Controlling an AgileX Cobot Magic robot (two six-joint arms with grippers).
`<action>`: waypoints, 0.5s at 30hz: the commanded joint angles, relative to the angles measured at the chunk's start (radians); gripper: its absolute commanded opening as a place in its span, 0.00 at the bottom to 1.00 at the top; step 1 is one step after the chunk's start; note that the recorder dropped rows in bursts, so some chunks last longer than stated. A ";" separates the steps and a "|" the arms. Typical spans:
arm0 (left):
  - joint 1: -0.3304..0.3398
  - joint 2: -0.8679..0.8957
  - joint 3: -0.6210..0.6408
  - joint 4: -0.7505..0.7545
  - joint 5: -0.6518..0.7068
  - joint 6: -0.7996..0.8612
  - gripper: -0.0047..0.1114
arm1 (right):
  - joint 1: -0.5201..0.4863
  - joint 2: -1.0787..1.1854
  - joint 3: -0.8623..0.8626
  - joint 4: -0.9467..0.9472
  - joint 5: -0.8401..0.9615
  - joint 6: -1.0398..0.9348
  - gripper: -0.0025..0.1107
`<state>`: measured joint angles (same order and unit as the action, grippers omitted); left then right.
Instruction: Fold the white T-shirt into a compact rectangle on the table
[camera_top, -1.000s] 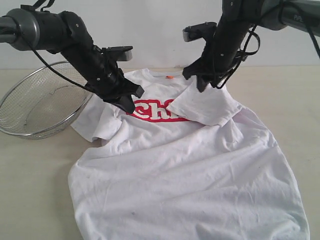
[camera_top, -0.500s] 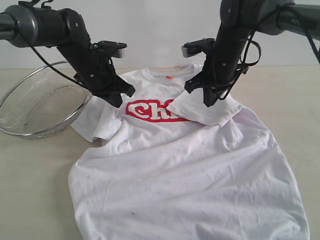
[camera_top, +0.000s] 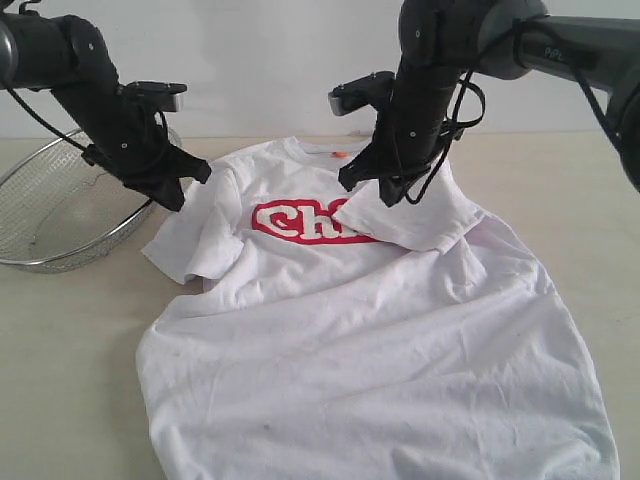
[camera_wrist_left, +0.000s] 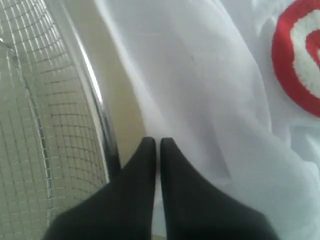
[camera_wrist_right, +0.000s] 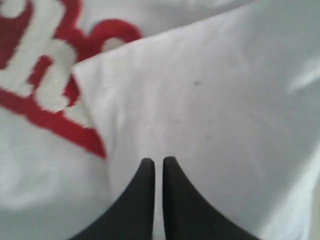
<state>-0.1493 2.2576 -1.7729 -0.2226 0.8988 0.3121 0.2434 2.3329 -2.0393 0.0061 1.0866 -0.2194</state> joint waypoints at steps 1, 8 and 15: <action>-0.007 0.004 -0.005 -0.213 0.021 0.127 0.08 | -0.004 0.034 0.003 -0.157 -0.095 0.070 0.02; -0.154 0.043 -0.007 -0.263 -0.067 0.180 0.08 | -0.004 0.171 0.003 -0.290 -0.170 0.155 0.02; -0.165 0.179 -0.007 -0.267 -0.100 0.159 0.08 | -0.114 0.247 0.003 -0.359 -0.152 0.239 0.02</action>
<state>-0.3103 2.3915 -1.7900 -0.5135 0.8128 0.4798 0.1986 2.5029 -2.0620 -0.2991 0.9054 0.0140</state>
